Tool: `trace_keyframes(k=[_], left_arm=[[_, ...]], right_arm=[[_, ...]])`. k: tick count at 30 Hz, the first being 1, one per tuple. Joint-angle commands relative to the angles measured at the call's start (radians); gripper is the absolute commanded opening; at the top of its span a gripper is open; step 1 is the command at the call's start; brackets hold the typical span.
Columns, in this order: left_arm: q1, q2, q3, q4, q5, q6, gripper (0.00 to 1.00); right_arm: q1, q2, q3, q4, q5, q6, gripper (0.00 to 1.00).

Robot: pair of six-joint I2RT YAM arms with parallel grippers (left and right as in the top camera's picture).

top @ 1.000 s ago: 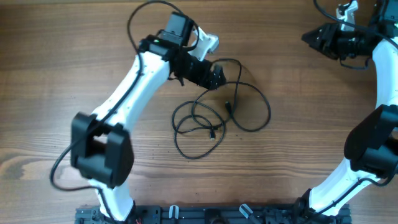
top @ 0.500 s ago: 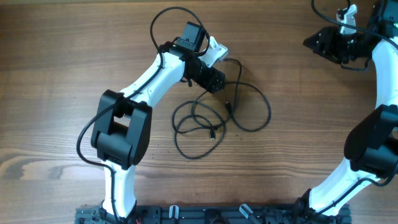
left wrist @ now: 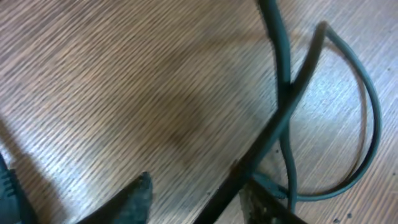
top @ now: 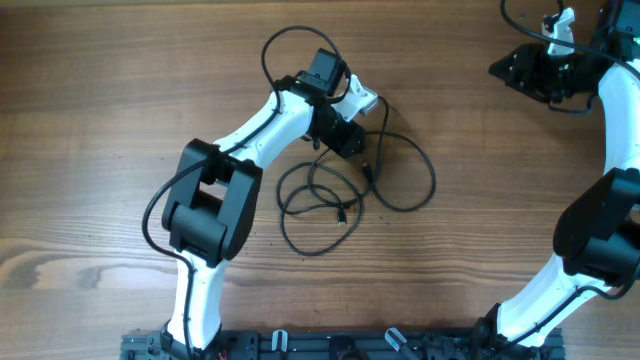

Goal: Untangle cables

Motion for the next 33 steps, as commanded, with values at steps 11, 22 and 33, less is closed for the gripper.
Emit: trace_keyframes(k=[11,22,33], left_arm=[[0.008,-0.378,0.057,-0.026,0.009,-0.313,0.04],[0.024,-0.558,0.057,0.147,-0.066,-0.596,0.04],[0.108,-0.558,0.057,0.288,-0.196,-1.308,0.04]], right_arm=[[0.004,-0.006,0.002,-0.031,0.010,-0.021,0.53],[0.008,-0.068,0.003,-0.042,-0.393,-0.126,0.46],[0.324,-0.187,0.003,-0.063,-0.387,-0.326,0.54]])
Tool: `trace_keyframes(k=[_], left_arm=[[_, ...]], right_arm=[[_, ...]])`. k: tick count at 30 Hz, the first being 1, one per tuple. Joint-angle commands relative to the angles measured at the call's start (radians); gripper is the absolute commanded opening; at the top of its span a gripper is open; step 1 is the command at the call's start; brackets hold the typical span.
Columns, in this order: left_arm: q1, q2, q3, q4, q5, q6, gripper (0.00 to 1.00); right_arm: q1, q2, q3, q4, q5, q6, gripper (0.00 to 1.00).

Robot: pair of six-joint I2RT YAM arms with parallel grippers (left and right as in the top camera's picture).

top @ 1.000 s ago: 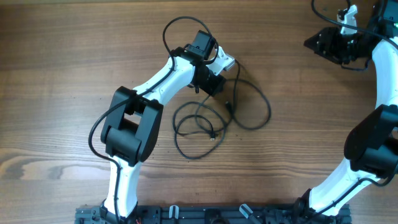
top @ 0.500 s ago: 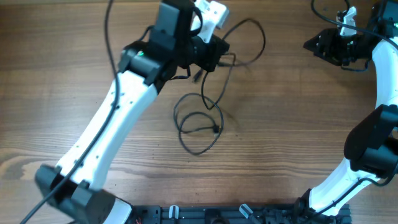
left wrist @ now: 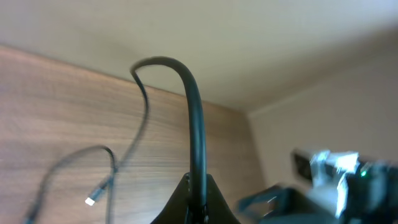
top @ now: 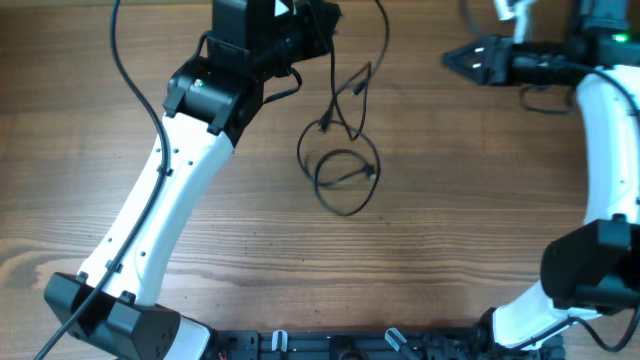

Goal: Untangle cables

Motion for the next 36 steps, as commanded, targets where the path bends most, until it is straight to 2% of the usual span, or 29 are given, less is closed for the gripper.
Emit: trace_keyframes(k=[1,3,5,7,11,13,14,15,16,17,19,20,24,25,28,30,33,35,36], left_arm=[[0.029,-0.004,0.003,0.012,-0.009,-0.411,0.04],[0.042,-0.004,0.003,0.013,0.037,-0.540,0.04],[0.055,-0.004,0.003,0.021,0.101,-0.615,0.04],[0.064,-0.004,0.003,0.032,0.158,-0.640,0.04],[0.071,-0.004,0.003,0.050,0.212,-0.715,0.04],[0.072,-0.004,0.003,0.050,0.211,-0.719,0.04],[0.074,-0.004,0.003,0.050,0.211,-0.716,0.04],[0.077,-0.004,0.003,0.045,0.206,-0.711,0.04],[0.080,-0.004,0.003,0.032,0.185,-0.708,0.06],[0.085,-0.004,0.003,0.000,0.145,-0.700,0.15],[0.087,-0.003,0.003,-0.045,0.079,-0.600,0.25],[0.087,-0.003,0.003,-0.101,0.002,-0.492,0.36],[0.086,0.011,0.003,-0.257,-0.153,-0.277,0.93],[0.086,0.017,0.003,-0.283,-0.174,-0.210,0.98],[0.086,0.043,0.003,-0.368,-0.185,-0.051,0.99],[0.082,0.055,0.002,-0.418,-0.185,-0.006,1.00],[0.060,0.076,-0.013,-0.419,-0.129,0.150,0.98],[0.044,0.100,-0.026,-0.417,-0.114,0.281,0.95],[0.040,0.113,-0.032,-0.416,-0.112,0.308,0.94]], right_arm=[[0.139,-0.009,0.003,0.029,-0.025,-0.119,0.55],[0.204,-0.009,0.003,0.081,-0.011,-0.117,0.56],[0.261,-0.009,0.003,0.142,-0.008,-0.117,0.60],[0.306,-0.008,0.003,0.196,0.006,-0.116,0.66],[0.363,0.002,0.003,0.248,0.065,-0.114,0.67],[0.373,0.002,0.003,0.250,0.071,-0.108,0.54],[0.372,0.002,0.003,0.251,0.071,-0.099,0.44],[0.372,0.002,0.003,0.258,0.071,-0.072,0.26],[0.370,0.002,0.003,0.263,0.078,-0.043,0.13],[0.367,0.001,0.003,0.264,0.101,0.013,0.05],[0.365,-0.011,0.003,0.253,0.166,0.106,0.04],[0.365,-0.025,0.003,0.236,0.218,0.167,0.04],[0.365,-0.086,0.003,0.171,0.335,0.321,0.04],[0.365,-0.100,0.003,0.160,0.346,0.351,0.04],[0.365,-0.143,0.011,0.148,0.363,0.410,0.04],[0.365,-0.168,0.035,0.149,0.359,0.406,0.04],[0.364,-0.200,0.071,0.151,0.360,0.416,0.04],[0.360,-0.215,0.090,0.152,0.359,0.487,0.04],[0.357,-0.216,0.095,0.151,0.357,0.503,0.04]])
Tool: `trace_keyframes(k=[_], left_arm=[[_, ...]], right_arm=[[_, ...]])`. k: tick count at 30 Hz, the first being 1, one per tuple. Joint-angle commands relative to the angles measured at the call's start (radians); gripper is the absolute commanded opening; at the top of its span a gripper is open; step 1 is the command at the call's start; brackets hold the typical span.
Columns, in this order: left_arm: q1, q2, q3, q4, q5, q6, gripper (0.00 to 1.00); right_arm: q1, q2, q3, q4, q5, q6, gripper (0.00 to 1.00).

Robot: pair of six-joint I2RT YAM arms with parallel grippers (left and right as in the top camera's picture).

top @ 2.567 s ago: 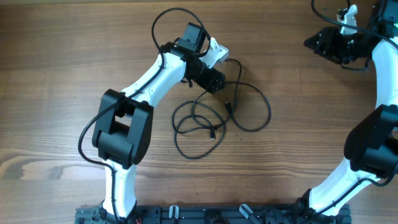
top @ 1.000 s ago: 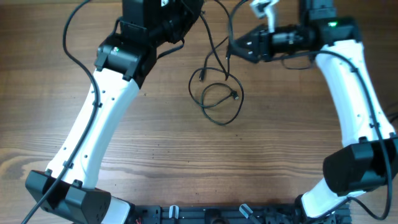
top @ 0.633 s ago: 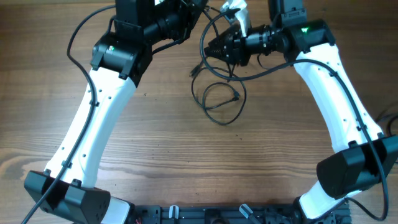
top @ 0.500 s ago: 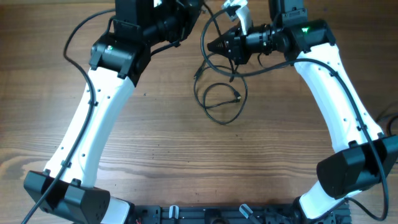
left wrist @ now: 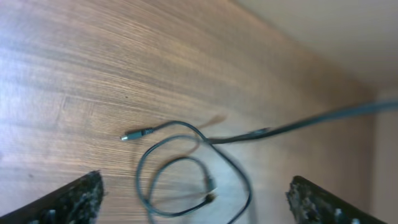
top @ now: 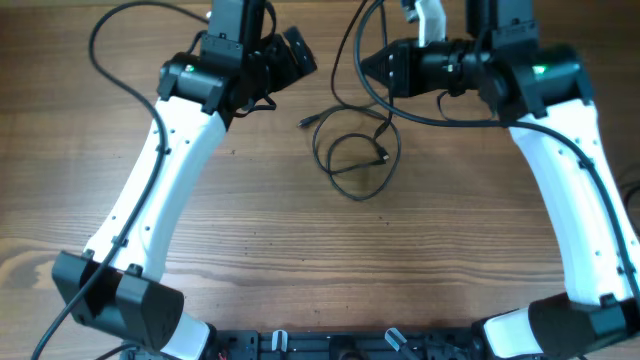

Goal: Untangle cables

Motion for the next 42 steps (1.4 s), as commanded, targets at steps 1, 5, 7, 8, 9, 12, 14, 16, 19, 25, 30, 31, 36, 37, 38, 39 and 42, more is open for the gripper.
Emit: trace_keyframes(k=[1,5,7,8,9,12,14,16,19,25,30,31,36,37,38,39,42], left_arm=[[-0.028,0.059,-0.036,0.003,0.037,0.261,0.91],[-0.026,0.117,-0.038,0.004,0.076,0.290,0.90],[-0.023,0.124,-0.038,0.014,0.076,0.290,0.90],[-0.022,0.124,-0.038,0.020,0.076,0.290,0.89],[-0.022,0.124,-0.038,0.029,0.076,0.290,0.90],[-0.023,0.124,-0.038,0.036,0.076,0.290,0.91],[-0.023,0.124,-0.038,0.035,0.076,0.290,0.91],[-0.023,0.124,-0.038,0.036,0.076,0.290,0.91],[-0.024,0.124,-0.038,0.038,0.076,0.290,0.91],[-0.024,0.124,-0.038,0.036,0.076,0.290,0.91],[-0.024,0.124,-0.038,0.021,0.076,0.290,0.91],[-0.024,0.124,-0.038,0.018,0.076,0.290,0.91],[-0.024,0.124,-0.038,0.017,0.076,0.290,0.91],[-0.024,0.124,-0.038,0.017,0.076,0.290,0.90],[-0.024,0.124,-0.038,0.017,0.076,0.290,0.90],[-0.024,0.124,-0.038,0.017,0.076,0.290,0.90],[-0.024,0.124,-0.038,0.017,0.076,0.290,0.90]], right_arm=[[-0.011,-0.035,0.045,0.003,0.003,0.105,0.04],[-0.014,-0.035,0.078,0.014,-0.031,0.174,0.04],[-0.022,-0.035,0.126,0.027,-0.082,0.187,0.04],[-0.025,-0.035,0.152,0.030,-0.085,0.199,0.04],[-0.031,-0.035,0.185,0.030,-0.085,0.206,0.04],[-0.051,-0.039,0.263,0.027,-0.086,0.216,0.04],[-0.071,-0.040,0.298,0.034,-0.090,0.232,0.04],[-0.094,-0.040,0.319,0.058,-0.102,0.260,0.04],[-0.138,-0.040,0.324,0.172,-0.206,0.348,0.04],[-0.179,-0.040,0.324,0.411,-0.224,0.541,0.04],[-0.178,-0.022,0.324,0.111,-0.019,0.327,0.04],[-0.178,-0.013,0.324,0.040,0.016,0.278,0.04],[-0.178,0.028,0.322,-0.210,0.220,0.128,0.04],[-0.178,0.028,0.322,-0.219,0.243,0.108,0.04],[-0.178,0.027,0.322,-0.227,0.281,0.087,0.04],[-0.178,0.027,0.322,-0.234,0.323,0.087,0.04],[-0.178,0.027,0.322,-0.308,0.508,0.066,0.04]])
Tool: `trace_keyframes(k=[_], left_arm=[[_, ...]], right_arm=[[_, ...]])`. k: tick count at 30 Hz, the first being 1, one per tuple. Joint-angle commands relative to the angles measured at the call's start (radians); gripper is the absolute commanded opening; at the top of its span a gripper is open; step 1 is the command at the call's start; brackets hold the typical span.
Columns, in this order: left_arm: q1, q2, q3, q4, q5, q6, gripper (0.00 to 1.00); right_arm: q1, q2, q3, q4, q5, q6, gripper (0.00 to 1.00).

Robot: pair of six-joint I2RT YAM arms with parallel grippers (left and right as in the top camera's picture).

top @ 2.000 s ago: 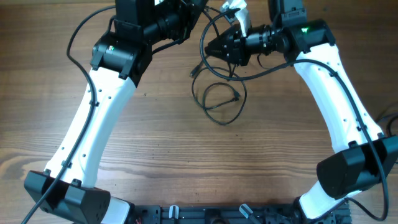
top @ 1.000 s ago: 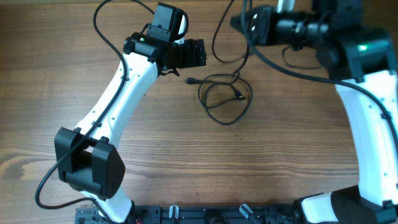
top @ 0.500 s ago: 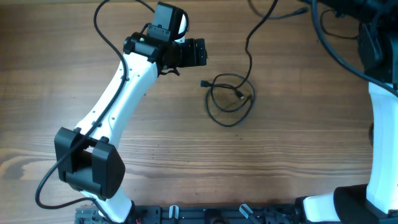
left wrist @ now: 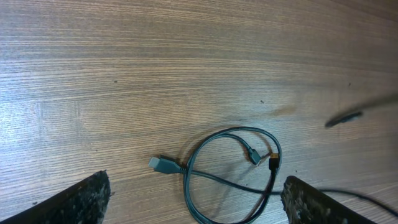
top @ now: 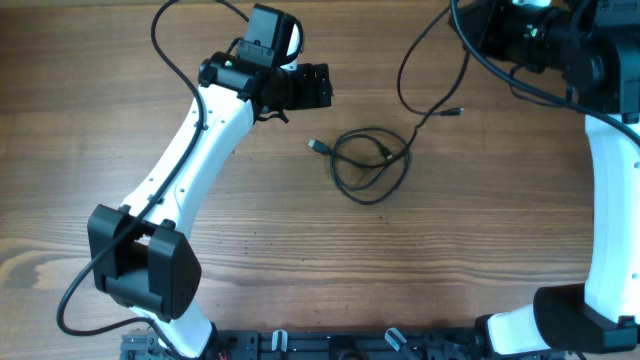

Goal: Untangle cables

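Note:
A dark cable coil (top: 370, 165) lies on the wooden table, a USB plug (top: 318, 146) sticking out at its left. One black strand (top: 402, 80) rises from the coil toward my right gripper (top: 488, 30) at the top right, which seems shut on it. A loose plug end (top: 455, 112) hangs off to the right. My left gripper (top: 326, 87) hovers up and left of the coil, open and holding nothing. The left wrist view looks down on the coil (left wrist: 230, 177) and plug (left wrist: 163, 163) between the wide-apart fingers (left wrist: 81, 199).
The table (top: 120, 200) is bare wood around the coil. The arms' own thick black wiring (top: 485, 70) loops near the right gripper and over the left arm (top: 185, 15). Arm bases stand along the front edge (top: 330, 345).
My right gripper has moved from just above the coil to the top right corner, with a strand stretched up from the coil. The left gripper sits lower and nearer the coil, still open.
My left gripper was down on the spread tangle with the right arm far off. Then the left held a strand high and the tangle bunched up. Later the left was open and the right had the strand, which it now holds off to the right.

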Motion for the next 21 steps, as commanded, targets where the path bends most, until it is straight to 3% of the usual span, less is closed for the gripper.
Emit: trace_keyframes(k=[1,5,13,15,21], left_arm=[[0.005,-0.004,0.000,-0.005,0.008,0.019,0.90],[0.005,-0.004,0.000,-0.006,0.008,0.019,0.90],[0.005,-0.004,0.000,-0.007,0.008,0.019,0.90],[0.005,-0.004,0.000,-0.007,0.008,0.019,0.90],[-0.001,-0.003,0.000,-0.007,0.008,0.020,0.90]], right_arm=[[-0.002,0.004,0.011,-0.087,0.330,-0.061,0.04],[-0.005,0.002,0.020,-0.083,0.409,-0.118,0.04],[-0.002,-0.002,0.275,0.154,-0.027,-0.358,0.04],[-0.002,-0.002,0.306,0.204,-0.099,-0.356,0.04],[-0.004,-0.010,0.315,0.240,0.022,-0.143,0.04]])
